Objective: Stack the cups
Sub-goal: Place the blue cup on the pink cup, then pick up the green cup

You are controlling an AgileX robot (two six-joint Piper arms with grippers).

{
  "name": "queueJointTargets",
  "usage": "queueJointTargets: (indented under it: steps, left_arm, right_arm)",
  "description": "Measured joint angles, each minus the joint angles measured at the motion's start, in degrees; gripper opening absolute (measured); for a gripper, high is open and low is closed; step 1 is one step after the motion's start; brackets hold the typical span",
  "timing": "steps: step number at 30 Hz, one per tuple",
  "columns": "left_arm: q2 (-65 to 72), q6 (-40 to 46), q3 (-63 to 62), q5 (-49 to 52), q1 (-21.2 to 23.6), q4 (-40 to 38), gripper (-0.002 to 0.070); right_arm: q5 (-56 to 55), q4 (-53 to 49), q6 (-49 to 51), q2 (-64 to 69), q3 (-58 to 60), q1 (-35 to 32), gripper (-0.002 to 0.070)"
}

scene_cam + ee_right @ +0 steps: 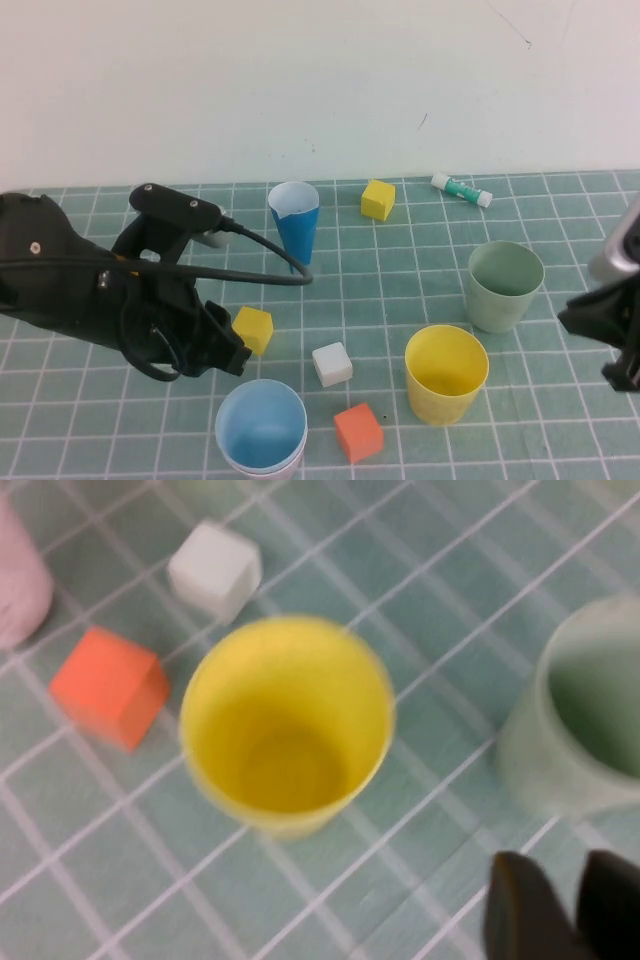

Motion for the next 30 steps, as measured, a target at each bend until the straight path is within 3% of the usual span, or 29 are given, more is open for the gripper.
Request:
queueJointTargets:
  steps: [4, 7, 10, 14, 25, 28, 30]
  left_arm:
    - [-0.4, -1.3, -1.3, -1.7, 0.0, 1.3, 0.0254]
    - [-2.8, -3.9, -2.3, -5.9, 0.0, 3.1, 0.0181]
    - [-6.8, -5.5, -2.5, -10.1, 0.0, 4.7, 0.0072]
    - [-12.1, -6.1, -2.5, -12.2, 0.0, 7.8, 0.0015]
    - [-21.2, -6.2, -0.4, -8.2, 0.0, 14.6, 0.0002]
    - [-21.6, -6.5, 0.3, -7.3, 0.0, 14.8, 0.0002]
    - [-21.6, -6.5, 0.4, -6.9, 0.0, 14.8, 0.0002]
  right_arm:
    - [0.0, 0.0, 0.7, 1.8, -5.7, 0.0, 0.0294]
    - [0.2, -0.6, 2.0, 5.4, -11.4, 0.0, 0.04]
    - [1.4, -2.3, 3.4, 11.1, -16.9, 0.0, 0.0432]
    - [2.8, -6.7, 4.6, 18.7, -23.1, 0.0, 0.0442]
    - [3.5, -20.3, 10.4, 34.8, -31.8, 0.0, 0.0429]
    - [3.5, -20.7, 10.4, 37.6, -32.2, 0.0, 0.0346]
    - [3.4, -20.7, 10.4, 38.6, -32.3, 0.0, 0.0226]
